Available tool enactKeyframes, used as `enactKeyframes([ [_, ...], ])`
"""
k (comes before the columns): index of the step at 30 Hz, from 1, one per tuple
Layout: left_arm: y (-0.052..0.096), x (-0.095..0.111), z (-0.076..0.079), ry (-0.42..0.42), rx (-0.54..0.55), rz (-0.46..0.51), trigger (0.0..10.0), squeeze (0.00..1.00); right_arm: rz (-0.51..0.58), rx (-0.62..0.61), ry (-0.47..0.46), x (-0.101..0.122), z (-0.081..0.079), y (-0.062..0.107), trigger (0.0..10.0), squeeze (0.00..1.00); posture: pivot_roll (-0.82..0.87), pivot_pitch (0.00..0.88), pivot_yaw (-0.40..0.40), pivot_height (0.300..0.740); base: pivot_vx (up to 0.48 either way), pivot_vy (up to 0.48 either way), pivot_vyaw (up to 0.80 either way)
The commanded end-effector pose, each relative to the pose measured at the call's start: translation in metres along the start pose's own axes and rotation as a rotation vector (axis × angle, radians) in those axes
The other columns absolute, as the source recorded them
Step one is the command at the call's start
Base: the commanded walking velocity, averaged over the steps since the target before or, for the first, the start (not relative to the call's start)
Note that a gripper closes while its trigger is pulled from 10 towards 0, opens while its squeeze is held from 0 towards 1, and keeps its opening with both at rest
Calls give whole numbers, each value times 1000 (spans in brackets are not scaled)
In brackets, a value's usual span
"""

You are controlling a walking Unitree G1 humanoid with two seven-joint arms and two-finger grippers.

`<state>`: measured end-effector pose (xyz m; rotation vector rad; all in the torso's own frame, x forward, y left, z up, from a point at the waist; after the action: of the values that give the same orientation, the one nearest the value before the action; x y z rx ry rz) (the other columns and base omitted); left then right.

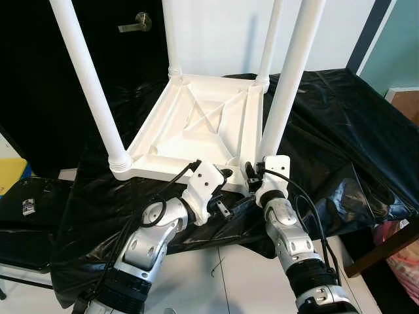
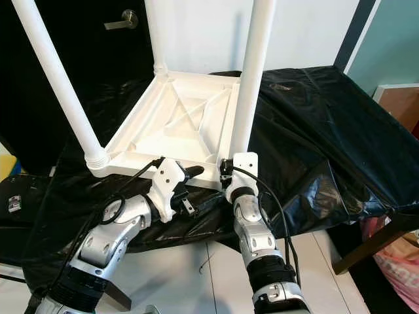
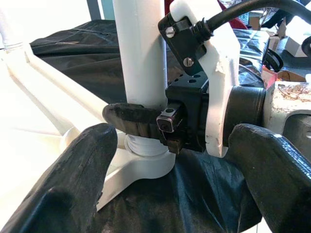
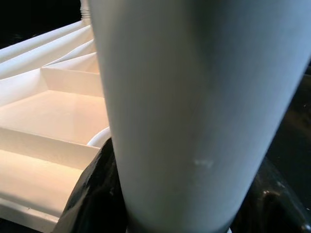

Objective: Building children table

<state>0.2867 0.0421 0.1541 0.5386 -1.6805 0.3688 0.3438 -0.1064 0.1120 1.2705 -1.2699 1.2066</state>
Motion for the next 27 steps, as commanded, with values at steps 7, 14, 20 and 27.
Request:
enactKeyframes([
  [7, -2, 2, -2, -6, 30, 12, 10000, 0, 10, 7, -10, 3, 5, 0, 10000, 1000, -9, 0, -20, 740, 0, 0, 0],
  [14, -4, 3, -1, -6, 25, 16, 10000, 0, 62, 243, 8, 18, 12, -1, 10000, 1000, -22, 0, -20, 740, 0, 0, 0],
  [20, -5, 3, -2, -5, 26, 18, 10000, 0, 45, 385, 53, 18, 19, -2, 10000, 1000, -25, 0, -21, 740, 0, 0, 0],
  [27, -6, 4, -2, -9, 24, 24, 10000, 0, 5, 576, 117, 19, 24, -7, 10000, 0, -24, 0, -20, 740, 0, 0, 0],
])
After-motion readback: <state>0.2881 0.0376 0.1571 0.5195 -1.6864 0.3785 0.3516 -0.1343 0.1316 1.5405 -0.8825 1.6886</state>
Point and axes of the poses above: a point about 5 cm out from each wrist's last joint towards the gripper, its own y axis pointing back from the gripper into the wrist, its own x axis along the axis of the wrist's last joint, z = x × y, the point moved 2 cm from there along -y, pointing out of the wrist towards the gripper, and after that the axes turned 1 degree about -y, right-handed, at the moved point
